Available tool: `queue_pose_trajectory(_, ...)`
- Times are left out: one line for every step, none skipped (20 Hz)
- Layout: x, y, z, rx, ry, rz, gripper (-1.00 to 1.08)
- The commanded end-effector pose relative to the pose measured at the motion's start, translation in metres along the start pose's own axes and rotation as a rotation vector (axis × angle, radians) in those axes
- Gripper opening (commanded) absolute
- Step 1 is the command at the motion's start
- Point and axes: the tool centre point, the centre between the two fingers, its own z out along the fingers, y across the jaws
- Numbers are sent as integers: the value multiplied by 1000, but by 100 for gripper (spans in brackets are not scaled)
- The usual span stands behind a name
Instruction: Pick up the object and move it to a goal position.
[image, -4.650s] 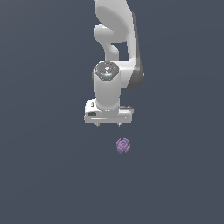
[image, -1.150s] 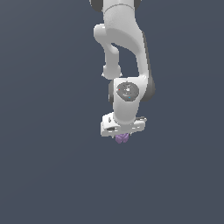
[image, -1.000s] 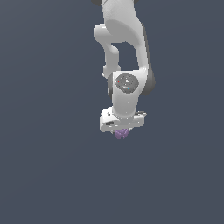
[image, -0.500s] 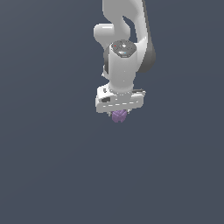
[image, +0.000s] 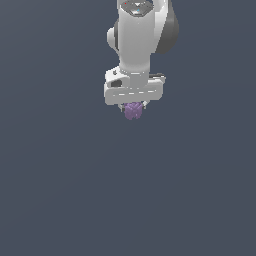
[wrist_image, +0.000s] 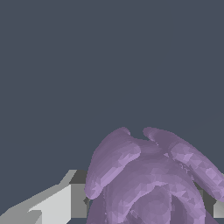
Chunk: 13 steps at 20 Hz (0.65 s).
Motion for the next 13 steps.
queue_pose_trajectory(-10, 1, -15, 1, 0, 0, -100)
queue_pose_trajectory(-13, 1, -21, 1, 0, 0, -100)
queue_pose_trajectory(-15, 1, -25, 1, 0, 0, -100)
queue_pose_trajectory(-18, 2, -30, 1, 0, 0, -100)
queue_pose_trajectory(-20, 2, -34, 1, 0, 0, -100)
queue_pose_trajectory(-22, 2, -37, 1, 0, 0, -100)
queue_pose_trajectory(-24, 3, -40, 1, 0, 0, -100)
queue_pose_trajectory(-25, 3, -43, 1, 0, 0, -100)
queue_pose_trajectory(-26, 3, -45, 1, 0, 0, -100)
queue_pose_trajectory(-27, 3, -47, 1, 0, 0, -100)
queue_pose_trajectory(-28, 3, -49, 1, 0, 0, -100)
queue_pose_trajectory(-28, 3, -49, 1, 0, 0, -100)
queue_pose_trajectory(-28, 3, -50, 1, 0, 0, -100)
